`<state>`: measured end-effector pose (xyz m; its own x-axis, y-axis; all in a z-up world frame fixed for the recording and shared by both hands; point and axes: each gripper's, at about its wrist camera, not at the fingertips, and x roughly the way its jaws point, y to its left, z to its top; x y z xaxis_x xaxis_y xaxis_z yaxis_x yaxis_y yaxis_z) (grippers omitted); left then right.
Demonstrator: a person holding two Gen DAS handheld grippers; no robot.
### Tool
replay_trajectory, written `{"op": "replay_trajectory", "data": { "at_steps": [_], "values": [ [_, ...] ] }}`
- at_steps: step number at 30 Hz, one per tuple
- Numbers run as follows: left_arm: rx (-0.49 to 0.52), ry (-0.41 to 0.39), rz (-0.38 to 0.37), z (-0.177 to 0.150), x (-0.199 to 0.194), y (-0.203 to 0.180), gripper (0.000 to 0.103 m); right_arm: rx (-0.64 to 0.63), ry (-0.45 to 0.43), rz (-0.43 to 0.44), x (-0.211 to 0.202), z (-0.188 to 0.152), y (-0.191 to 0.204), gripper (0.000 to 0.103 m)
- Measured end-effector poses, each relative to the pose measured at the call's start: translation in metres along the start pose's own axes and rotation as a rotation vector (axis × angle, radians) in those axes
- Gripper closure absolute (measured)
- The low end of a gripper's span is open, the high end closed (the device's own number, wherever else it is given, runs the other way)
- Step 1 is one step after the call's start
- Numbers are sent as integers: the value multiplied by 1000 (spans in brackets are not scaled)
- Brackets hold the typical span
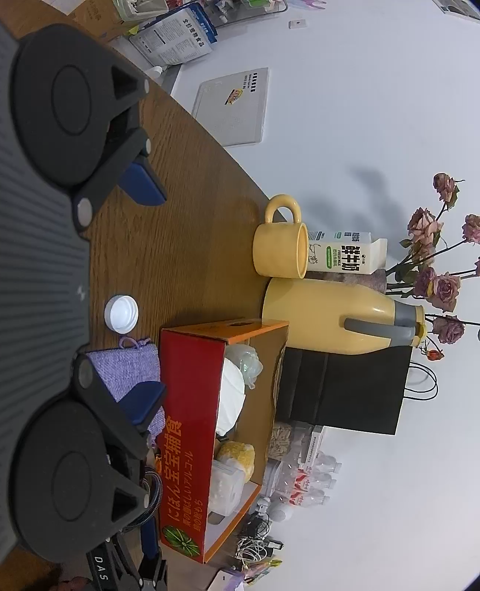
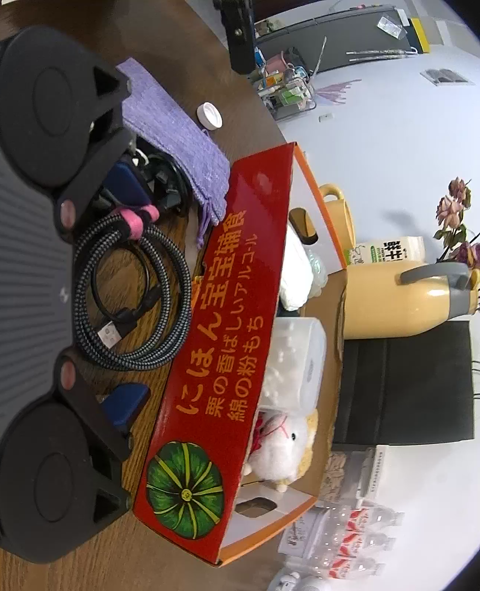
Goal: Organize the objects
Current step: 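Grasp the black braided cable with the right gripper while the left grasps the white cap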
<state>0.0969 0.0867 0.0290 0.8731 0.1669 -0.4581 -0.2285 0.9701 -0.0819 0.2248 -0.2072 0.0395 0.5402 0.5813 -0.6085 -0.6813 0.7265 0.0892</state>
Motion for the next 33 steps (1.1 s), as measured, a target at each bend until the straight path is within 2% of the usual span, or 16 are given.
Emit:
{"op": "replay_trajectory", "data": {
  "at_steps": [8, 18, 22, 25, 33],
  "values": [
    [3, 16, 5, -1, 3, -2, 0, -37, -45, -38, -9, -2, 8, 13],
    [9, 36, 21, -1, 11, -3, 0, 2, -215, -144, -47, -16, 8, 13],
    [22, 76, 44, -5, 20, -1, 0, 60, -264, -187, -59, -22, -2, 13],
    [31, 135, 65, -9, 33, 0, 0, 92, -277, -200, -62, -23, -8, 13],
    [47, 205, 85, -12, 59, -3, 0, 86, -281, -203, -61, -25, -6, 13]
  ]
}}
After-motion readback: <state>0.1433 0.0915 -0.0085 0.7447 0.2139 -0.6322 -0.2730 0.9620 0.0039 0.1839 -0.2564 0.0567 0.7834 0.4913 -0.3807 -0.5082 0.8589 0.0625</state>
